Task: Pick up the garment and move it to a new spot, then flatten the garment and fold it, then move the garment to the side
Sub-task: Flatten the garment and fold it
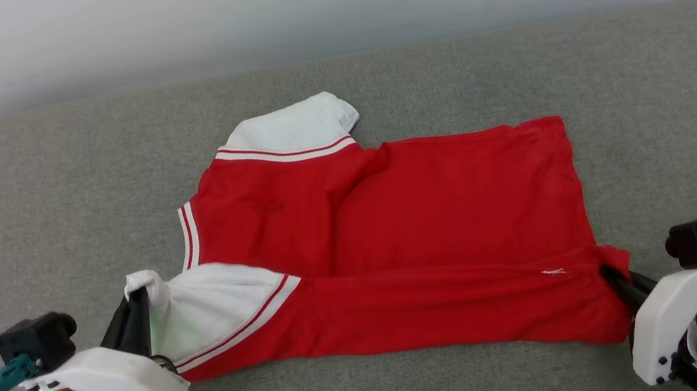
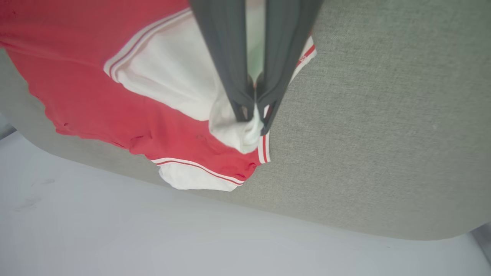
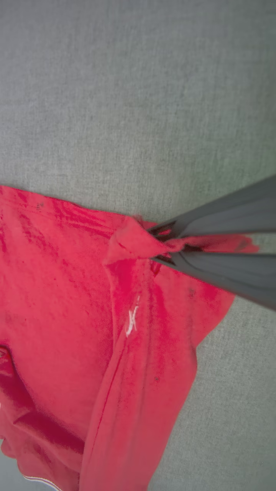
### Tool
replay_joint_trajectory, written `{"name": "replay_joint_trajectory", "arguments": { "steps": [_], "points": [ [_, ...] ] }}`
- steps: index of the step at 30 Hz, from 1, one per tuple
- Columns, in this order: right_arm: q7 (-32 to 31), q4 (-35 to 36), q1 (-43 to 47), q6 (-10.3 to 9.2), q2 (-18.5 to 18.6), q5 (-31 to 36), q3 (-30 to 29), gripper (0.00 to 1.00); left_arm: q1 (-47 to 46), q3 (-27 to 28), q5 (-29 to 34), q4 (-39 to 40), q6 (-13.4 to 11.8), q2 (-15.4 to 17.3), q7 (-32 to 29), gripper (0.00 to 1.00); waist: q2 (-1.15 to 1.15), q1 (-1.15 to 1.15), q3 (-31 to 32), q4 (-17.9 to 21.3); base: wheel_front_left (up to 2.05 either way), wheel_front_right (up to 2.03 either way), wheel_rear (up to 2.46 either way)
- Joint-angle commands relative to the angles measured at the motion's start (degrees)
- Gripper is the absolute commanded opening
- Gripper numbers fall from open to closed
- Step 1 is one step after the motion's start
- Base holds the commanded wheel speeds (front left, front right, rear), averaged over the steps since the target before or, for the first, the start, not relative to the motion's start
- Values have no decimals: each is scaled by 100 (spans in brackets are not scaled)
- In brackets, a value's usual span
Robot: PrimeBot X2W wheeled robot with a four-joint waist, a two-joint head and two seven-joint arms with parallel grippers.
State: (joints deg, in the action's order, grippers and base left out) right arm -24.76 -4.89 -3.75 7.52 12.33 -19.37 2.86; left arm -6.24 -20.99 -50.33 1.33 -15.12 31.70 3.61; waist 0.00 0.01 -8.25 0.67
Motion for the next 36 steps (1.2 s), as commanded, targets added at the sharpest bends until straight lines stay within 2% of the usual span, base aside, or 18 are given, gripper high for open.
{"name": "replay_joint_trajectory", "arguments": {
  "steps": [1, 7, 9, 10, 11, 12, 13, 14, 15, 22, 28, 32, 36],
  "points": [
    [57, -95, -186, -6, 49, -15, 76, 0, -221, -12, -24, -194, 103, -47, 29, 0, 0, -1, -214, -9, 0, 0, 0],
    [304, -697, -817, -5, 177, -107, 388, 2, -873, -147, -168, -1262, 600, -253, -72, 0, 0, -1, -540, -2, 0, 0, 0],
    [398, -919, -961, -5, 208, -97, 510, 27, -1034, -224, -193, -1589, 740, -312, -140, 0, 0, -1, -588, -11, 0, 0, 0],
    [451, -1026, -1015, -6, 213, -102, 559, 44, -1096, -266, -214, -1739, 814, -336, -193, 0, 0, -1, -610, -16, 0, 0, 0],
    [492, -1126, -1060, -5, 226, -112, 635, 66, -1159, -311, -223, -1870, 877, -369, -237, 0, 0, -1, -623, -24, 0, 0, 0],
    [571, -1325, -1147, -5, 289, -93, 773, 100, -1272, -410, -262, -2103, 1028, -447, -340, 36, 0, -1, -644, -44, 0, 0, 0],
    [623, -1414, -1169, -5, 292, -105, 816, 100, -1314, -442, -284, -2204, 1082, -476, -381, 53, 0, -1, -648, -47, 0, 0, 0],
    [686, -1493, -1185, -8, 299, -128, 857, 100, -1347, -447, -324, -2306, 1146, -509, -391, 89, 0, -1, -645, -49, 0, 0, 0],
    [777, -1545, -1208, -8, 336, -104, 892, 100, -1382, -446, -353, -2390, 1194, -540, -384, 100, 0, -1, -639, -51, 0, 0, 0],
    [1757, -1557, -1212, -6, 459, -36, 1004, 100, -1402, -366, -476, -2759, 1372, -599, -203, 100, 0, -1, -363, -27, 0, 0, 0],
    [2627, -1229, -958, -6, 451, 189, 688, 100, -1234, -374, -445, -2605, 1405, -337, -346, 100, 0, -1, 52, 15, 0, 0, 0],
    [3003, -830, -682, -5, 321, 431, 364, 100, -1166, -421, -532, -2282, 1423, 8, -818, 100, 0, -1, 234, 53, 0, 0, 0],
    [3046, -334, -378, -6, 156, 695, 145, 100, -1024, -510, -721, -1825, 1352, 368, -1611, 100, 0, -1, 302, 109, 0, 0, 0]
  ]
}}
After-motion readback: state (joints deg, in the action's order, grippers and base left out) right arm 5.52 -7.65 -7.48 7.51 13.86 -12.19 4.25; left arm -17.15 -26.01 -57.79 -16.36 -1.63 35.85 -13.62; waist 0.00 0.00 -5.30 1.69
